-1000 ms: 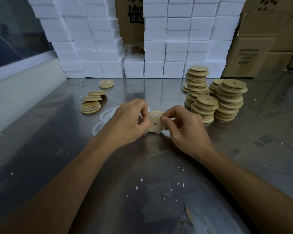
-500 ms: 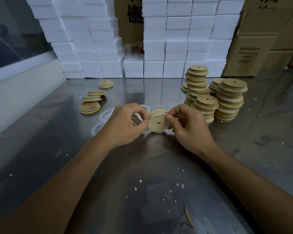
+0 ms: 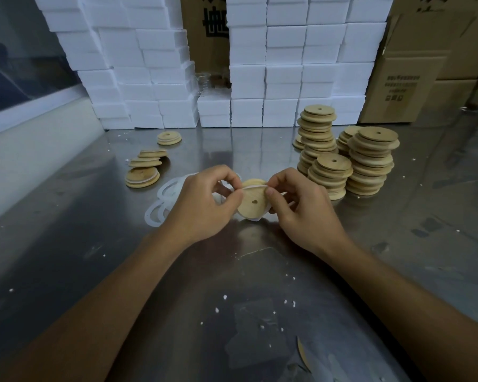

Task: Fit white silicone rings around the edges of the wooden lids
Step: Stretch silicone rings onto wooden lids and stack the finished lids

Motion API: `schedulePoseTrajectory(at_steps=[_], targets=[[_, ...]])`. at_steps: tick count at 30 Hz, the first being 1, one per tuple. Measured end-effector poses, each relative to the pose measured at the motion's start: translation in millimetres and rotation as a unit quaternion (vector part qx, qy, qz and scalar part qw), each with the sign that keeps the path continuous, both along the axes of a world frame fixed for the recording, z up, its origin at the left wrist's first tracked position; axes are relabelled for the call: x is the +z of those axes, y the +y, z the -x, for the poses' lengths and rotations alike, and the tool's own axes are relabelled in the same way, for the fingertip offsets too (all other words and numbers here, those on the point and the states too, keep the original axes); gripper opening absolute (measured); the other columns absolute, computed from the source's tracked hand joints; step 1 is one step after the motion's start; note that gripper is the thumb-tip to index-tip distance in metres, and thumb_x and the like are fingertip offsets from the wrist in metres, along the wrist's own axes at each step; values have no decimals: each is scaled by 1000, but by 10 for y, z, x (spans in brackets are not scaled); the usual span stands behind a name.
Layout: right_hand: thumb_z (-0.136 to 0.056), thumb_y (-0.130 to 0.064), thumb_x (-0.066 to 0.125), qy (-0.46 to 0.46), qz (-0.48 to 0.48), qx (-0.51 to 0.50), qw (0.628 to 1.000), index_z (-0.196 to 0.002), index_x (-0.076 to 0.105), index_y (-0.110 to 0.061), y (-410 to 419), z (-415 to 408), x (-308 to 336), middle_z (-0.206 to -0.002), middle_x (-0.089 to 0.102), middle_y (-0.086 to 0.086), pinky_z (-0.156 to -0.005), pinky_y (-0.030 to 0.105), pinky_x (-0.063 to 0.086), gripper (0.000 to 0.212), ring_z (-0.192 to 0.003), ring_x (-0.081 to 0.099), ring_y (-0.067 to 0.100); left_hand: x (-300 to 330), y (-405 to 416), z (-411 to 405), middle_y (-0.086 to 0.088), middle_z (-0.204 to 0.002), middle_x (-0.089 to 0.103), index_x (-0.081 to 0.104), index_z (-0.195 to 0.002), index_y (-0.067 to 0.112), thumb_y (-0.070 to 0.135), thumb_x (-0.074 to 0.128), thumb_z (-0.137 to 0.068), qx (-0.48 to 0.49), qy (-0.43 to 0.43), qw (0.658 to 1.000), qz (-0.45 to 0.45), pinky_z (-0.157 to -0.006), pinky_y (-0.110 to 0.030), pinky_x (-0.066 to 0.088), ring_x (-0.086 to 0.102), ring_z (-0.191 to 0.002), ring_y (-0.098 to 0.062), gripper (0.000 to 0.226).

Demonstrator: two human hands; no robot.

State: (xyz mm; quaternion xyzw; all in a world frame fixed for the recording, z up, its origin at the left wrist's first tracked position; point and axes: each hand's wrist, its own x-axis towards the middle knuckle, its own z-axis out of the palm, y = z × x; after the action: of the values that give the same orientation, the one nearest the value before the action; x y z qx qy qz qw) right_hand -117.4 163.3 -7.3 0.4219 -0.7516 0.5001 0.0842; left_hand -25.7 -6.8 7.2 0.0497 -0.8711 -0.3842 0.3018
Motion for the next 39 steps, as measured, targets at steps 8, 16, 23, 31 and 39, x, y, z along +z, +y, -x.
schedulePoseTrajectory(at_steps=[8,16,23,31,39], targets=[[-98,-24,58,45,-17,9,999,-101,58,-17,2,-46,29,-92,69,-4,-56,42,55,7,-64,69,9,2,104,26,8,-95,68,63,-81,28,17,69,-90,-12,2,998,-64,-60,-43,61,71,-84,-13,15],[-98,-25,59,21,-22,-6,1000,-98,60,-18,-18,-62,30,-88,69,-12,-58,43,55,7,-60,68,8,17,97,23,0,-96,70,65,-83,20,15,69,-89,18,-17,997,-66,-74,-47,61,70,-91,-18,9],[-94,-20,63,-18,12,-13,1000,-88,58,-20,-23,-45,1,-88,70,-14,-58,38,55,8,-56,66,13,-10,54,28,-4,-75,74,66,-73,22,15,71,-88,27,-26,985,-167,-78,-53,59,73,-74,-24,17],[-92,-21,67,-44,15,-7,999,-91,61,-23,-27,-18,-32,-91,71,-14,-66,43,59,7,-62,71,15,-8,-23,5,-1,-85,73,67,-76,18,11,72,-86,13,-27,995,-93,-76,-50,60,72,-80,-20,13],[-92,-17,68,-14,8,-27,1000,-96,64,-22,-25,-19,-25,-85,71,-15,-57,14,51,8,-61,67,2,-22,12,-14,9,-96,70,62,-81,27,15,76,-81,53,-27,998,23,-74,-31,60,69,-86,-10,19]])
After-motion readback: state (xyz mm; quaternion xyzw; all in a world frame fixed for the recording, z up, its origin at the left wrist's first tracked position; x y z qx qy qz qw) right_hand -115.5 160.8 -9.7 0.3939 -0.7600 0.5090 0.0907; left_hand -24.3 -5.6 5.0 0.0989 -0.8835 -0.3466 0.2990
